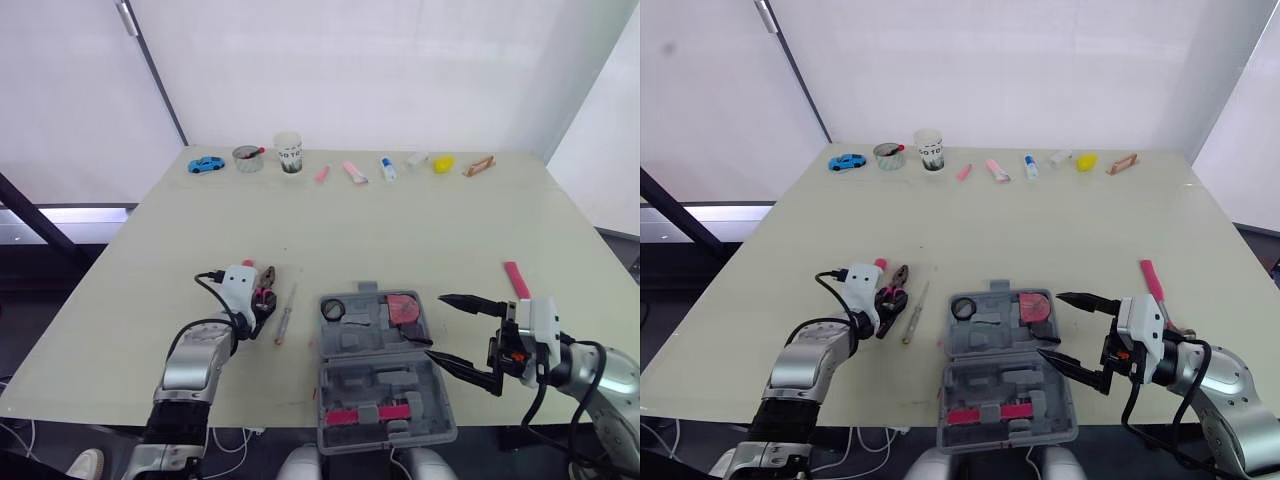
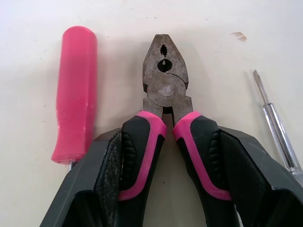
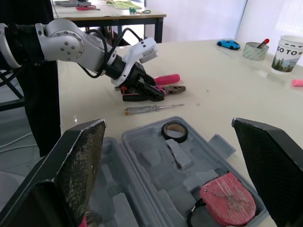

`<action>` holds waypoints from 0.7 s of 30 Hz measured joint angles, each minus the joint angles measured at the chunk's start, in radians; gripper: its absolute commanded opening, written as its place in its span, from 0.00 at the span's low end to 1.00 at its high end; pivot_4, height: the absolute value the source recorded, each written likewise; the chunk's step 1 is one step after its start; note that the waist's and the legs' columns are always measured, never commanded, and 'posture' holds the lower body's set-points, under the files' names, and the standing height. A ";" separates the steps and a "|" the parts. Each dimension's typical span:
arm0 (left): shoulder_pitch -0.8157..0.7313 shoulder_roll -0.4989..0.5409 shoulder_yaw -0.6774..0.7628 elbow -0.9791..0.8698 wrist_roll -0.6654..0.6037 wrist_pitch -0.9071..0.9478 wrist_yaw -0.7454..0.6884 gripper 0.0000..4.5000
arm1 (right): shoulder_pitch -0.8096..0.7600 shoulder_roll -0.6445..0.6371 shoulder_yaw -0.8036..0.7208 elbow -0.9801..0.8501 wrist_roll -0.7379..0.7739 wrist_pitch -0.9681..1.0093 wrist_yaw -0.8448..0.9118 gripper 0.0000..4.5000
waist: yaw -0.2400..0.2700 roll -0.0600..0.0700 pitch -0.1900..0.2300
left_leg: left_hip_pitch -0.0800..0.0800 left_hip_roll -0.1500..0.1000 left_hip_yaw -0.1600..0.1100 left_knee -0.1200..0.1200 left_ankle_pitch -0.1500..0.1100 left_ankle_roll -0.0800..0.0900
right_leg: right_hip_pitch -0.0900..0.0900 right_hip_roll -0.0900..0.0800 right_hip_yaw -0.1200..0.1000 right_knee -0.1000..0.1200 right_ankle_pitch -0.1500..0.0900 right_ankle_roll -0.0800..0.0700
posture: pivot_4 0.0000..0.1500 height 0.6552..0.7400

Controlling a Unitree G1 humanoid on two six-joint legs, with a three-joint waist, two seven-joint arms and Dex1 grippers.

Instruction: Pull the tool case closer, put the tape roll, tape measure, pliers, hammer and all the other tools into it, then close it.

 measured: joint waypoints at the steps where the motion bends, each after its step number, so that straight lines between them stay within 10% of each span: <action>1: 0.000 -0.004 0.006 0.000 0.000 0.001 0.002 0.65 | 0.000 0.001 0.000 0.000 -0.003 0.000 -0.001 1.00 | 0.000 0.000 0.000 | 0.000 0.000 0.000 0.000 0.000 0.000 | 0.000 0.000 0.000 0.000 0.000 0.000 | 1.00 1.00; 21: -0.009 0.031 -0.030 0.000 -0.002 -0.009 -0.092 0.56 | -0.030 0.032 0.001 0.010 -0.034 0.011 -0.101 1.00 | 0.001 0.000 0.000 | 0.000 0.000 0.000 0.000 0.000 0.000 | 0.000 0.000 0.000 0.000 0.000 0.000 | 1.00 1.00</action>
